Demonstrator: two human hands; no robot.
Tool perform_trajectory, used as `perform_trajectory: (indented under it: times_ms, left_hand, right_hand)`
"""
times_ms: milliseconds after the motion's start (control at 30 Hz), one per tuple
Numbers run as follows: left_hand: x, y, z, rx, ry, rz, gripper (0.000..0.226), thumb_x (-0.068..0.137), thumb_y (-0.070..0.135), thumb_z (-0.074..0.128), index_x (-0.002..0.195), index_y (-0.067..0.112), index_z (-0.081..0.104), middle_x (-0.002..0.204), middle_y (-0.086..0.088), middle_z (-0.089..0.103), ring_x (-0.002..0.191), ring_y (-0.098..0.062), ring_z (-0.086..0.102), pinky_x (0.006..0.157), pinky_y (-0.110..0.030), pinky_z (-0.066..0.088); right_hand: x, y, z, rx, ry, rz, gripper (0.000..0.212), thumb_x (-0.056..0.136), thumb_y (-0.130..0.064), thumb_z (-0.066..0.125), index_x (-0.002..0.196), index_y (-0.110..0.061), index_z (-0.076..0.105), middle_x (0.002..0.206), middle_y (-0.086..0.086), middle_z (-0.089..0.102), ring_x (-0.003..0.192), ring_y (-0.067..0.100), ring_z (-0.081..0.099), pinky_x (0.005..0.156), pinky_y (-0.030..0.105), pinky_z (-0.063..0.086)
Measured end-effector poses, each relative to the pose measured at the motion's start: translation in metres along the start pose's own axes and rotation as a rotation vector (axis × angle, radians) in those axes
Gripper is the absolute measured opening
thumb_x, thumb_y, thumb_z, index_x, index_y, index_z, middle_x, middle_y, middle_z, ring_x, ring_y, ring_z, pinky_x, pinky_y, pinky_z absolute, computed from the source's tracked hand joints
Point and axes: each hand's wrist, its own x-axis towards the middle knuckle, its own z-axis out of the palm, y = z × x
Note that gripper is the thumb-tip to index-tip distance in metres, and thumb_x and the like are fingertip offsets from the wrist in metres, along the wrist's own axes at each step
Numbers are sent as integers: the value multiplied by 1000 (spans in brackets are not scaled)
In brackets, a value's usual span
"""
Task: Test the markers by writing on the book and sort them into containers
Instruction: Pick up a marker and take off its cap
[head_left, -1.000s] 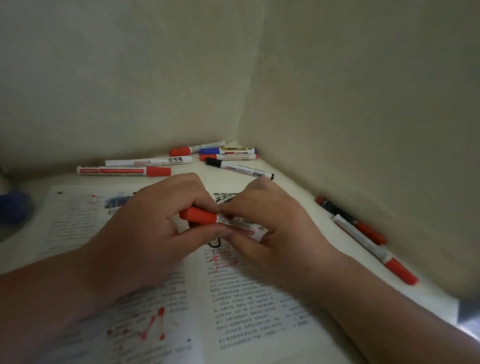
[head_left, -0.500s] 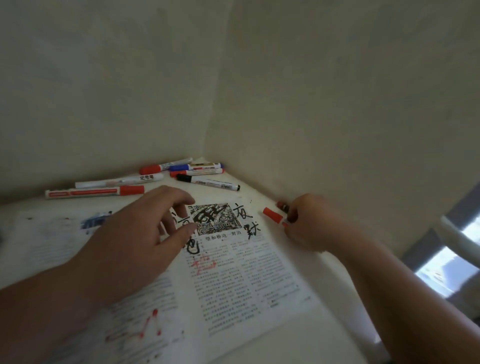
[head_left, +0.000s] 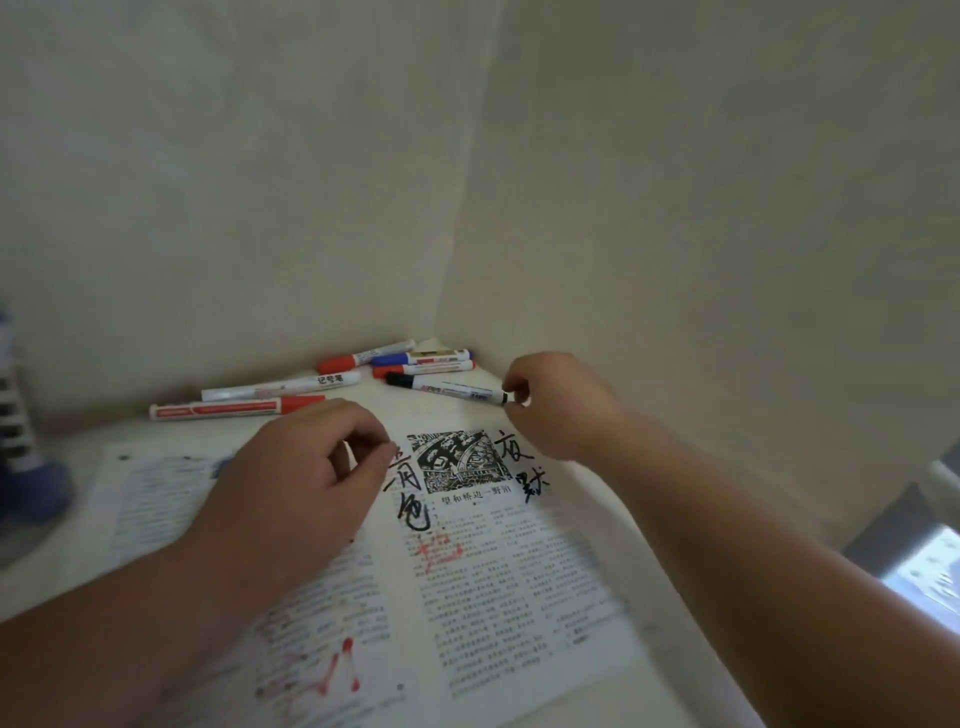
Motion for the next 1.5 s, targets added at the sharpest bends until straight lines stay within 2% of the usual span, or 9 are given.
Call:
perform_trajectory:
  times_ms: [133,433,567,667,867,1067,1167,1267,1500]
  left_hand:
    - [-1,-1,-1,0,7,-33,17,87,22,71,74,30,63,79,16,60,70,-14,55,56,-20,36]
    - [0,-6,-2,35,-1,-29,12,90,29,67,83,36,62,86,17,59,77,-10,57,63,-26,43]
    - [0,-6,-3,135,-6,26,22,90,33,68,110,37,59,108,27,51,106,3,51,88,-21,42]
    - [3,-4,-4,171,-20,53,38,90,48,61,124,34,58,127,23,49,124,3,41,104,-19,31]
    - [1,3,-3,197,-173,41,36,99,57,37,124,41,57,105,32,55,105,9,48,85,-9,35]
    - [-1,13,4,397,-206,90,36,95,29,41,123,23,63,98,7,60,90,-15,58,72,-28,42]
    - [-3,13,0,286,-259,54,42,98,43,32,136,36,51,107,19,57,101,-3,54,84,-22,44]
    - [-5,12,-2,185,-311,68,34,100,55,27,123,43,50,105,24,60,101,4,55,86,-18,44]
    - [-5,13,-2,119,-344,72,26,100,59,30,107,45,51,89,17,66,83,-5,63,70,-25,45]
  right_hand:
    - [37,-24,14,-70,-51,-76,44,91,-14,55,132,-30,60,123,-2,63,97,21,59,78,30,48]
    - [40,-16,17,-53,-78,-208,32,80,-32,63,111,-37,66,99,-8,56,99,19,53,85,35,47]
    - [-5,-22,-3,478,-11,-238,14,88,-23,71,100,-28,74,81,-11,64,58,0,56,55,16,43]
    - [-30,-27,-5,872,-23,-239,4,87,-24,75,87,-27,77,64,0,66,48,9,52,49,25,42]
    - [-45,-39,21,1671,-219,-126,10,80,-15,78,82,-6,72,62,9,59,56,23,52,50,29,46]
    - [-56,-43,31,1377,-188,-259,8,87,-14,75,93,-17,77,68,4,69,62,20,61,61,30,51]
    - [-53,-43,34,1454,-193,-268,7,87,-12,76,95,-12,76,68,9,67,61,25,59,59,34,49]
    - [-51,-40,36,1474,-195,-283,14,85,-17,76,92,-6,74,69,17,65,61,30,57,55,34,48]
    - [-52,-36,35,1508,-233,-356,14,84,-17,74,87,-3,72,66,17,63,54,19,56,50,27,46]
